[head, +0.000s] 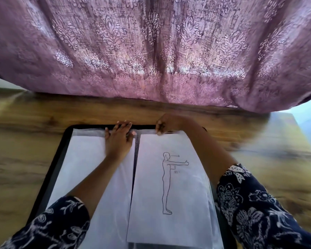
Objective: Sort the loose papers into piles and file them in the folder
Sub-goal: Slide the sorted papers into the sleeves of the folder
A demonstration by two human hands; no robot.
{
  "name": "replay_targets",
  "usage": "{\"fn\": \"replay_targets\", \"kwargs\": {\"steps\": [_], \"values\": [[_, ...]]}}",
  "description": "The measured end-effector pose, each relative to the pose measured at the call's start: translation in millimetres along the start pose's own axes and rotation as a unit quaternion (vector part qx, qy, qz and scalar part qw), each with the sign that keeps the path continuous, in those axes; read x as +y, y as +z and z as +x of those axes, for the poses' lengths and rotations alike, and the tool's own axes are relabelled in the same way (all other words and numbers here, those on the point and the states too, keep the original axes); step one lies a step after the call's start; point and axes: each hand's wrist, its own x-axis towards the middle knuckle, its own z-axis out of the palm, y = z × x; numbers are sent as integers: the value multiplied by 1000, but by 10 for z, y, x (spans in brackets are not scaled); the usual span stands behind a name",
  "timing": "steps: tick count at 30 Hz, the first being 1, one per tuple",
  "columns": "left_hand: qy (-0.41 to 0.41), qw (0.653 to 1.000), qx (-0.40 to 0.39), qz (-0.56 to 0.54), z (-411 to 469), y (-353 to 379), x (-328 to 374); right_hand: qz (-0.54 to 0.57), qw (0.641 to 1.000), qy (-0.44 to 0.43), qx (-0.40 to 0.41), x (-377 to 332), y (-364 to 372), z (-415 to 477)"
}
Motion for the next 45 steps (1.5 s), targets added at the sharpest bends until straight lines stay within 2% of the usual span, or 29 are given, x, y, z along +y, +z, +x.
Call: {"fn": "replay_targets", "kwargs": {"steps": [2,5,8,10,13,16,18,20,22,24,26,29,31,33,37,39,45], "values": [[-2,1000,4,-17,15,-2,-3,-30,999,21,-2,-64,2,-1],[2,994,56,-99,-23,-90,14,-105,988,77,82,-150,15,-33],[17,984,125,-125,-203,-195,20,-134,980,65,129,-155,108,-149],[7,987,108,-117,-432,-251,43,-190,968,54,154,-97,216,-231],[2,994,61,-95,-817,-276,78,-244,932,109,245,-29,324,-270],[0,998,31,-63,-1151,-360,98,-236,888,145,366,-174,445,-407],[3,999,15,-48,-1340,-405,73,-215,881,132,399,-390,747,-653],[1,999,-6,-45,-1524,-429,56,-175,901,70,390,-612,1324,-953],[13,999,-28,-20,-1695,-388,34,-144,940,26,310,-768,1944,-1283],[40,998,-48,13,-1878,-341,8,-160,961,66,216,-673,2356,-1631],[52,997,-59,29,-1981,-316,-48,-165,946,142,238,-366,2471,-1942],[59,996,-58,25,-1991,-345,-54,-144,901,278,300,-21,2376,-2320],[60,995,-74,16,-1999,-360,-38,-151,884,307,318,-13,2350,-2422],[61,994,-84,18,-2009,-382,-20,-169,881,286,336,-150,2332,-2381],[86,996,-35,18,-1866,-422,14,-144,915,190,325,-420,2126,-1989],[74,996,-38,31,-1636,-415,47,-141,927,158,310,-427,1885,-1667],[74,993,-67,69,-891,-297,152,-130,953,144,234,-212,1065,-879]]}}
